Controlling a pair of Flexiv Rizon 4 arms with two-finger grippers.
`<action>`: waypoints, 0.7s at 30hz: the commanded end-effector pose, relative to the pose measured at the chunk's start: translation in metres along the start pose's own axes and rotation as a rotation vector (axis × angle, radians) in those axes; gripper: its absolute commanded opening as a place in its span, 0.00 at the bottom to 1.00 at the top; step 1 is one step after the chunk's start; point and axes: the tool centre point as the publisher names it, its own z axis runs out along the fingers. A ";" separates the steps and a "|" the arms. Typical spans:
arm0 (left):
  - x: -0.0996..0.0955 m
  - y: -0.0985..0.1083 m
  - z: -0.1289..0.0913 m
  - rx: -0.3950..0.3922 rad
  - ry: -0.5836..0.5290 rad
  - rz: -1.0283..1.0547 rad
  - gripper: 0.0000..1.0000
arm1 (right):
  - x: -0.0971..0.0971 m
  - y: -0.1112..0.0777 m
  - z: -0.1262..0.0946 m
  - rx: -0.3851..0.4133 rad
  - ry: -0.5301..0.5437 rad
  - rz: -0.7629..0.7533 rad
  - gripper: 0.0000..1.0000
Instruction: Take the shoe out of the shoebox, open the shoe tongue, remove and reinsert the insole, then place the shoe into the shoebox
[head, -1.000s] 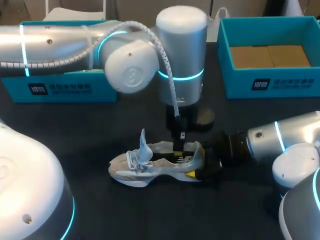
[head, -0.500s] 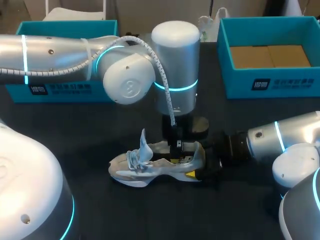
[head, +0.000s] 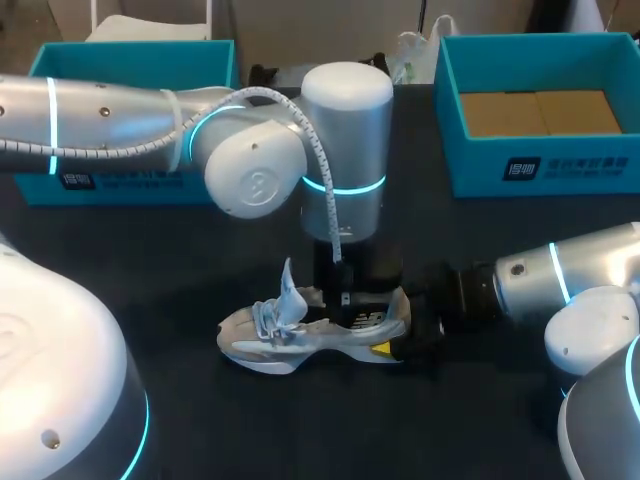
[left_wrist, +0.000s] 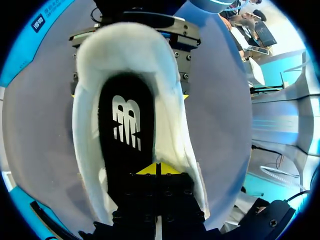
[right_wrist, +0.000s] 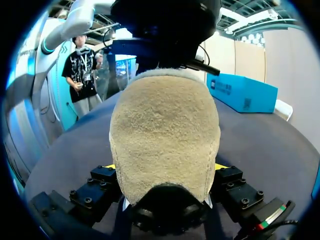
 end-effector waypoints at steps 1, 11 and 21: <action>0.007 0.000 0.006 -0.003 -0.031 -0.014 0.00 | 0.001 0.002 0.000 0.006 -0.001 0.000 0.00; 0.007 0.003 0.010 -0.005 -0.116 -0.052 0.39 | 0.001 0.002 0.000 0.006 -0.001 0.000 0.00; -0.010 -0.001 0.025 -0.038 -0.234 -0.107 0.29 | 0.001 0.002 0.000 0.006 -0.001 0.000 0.00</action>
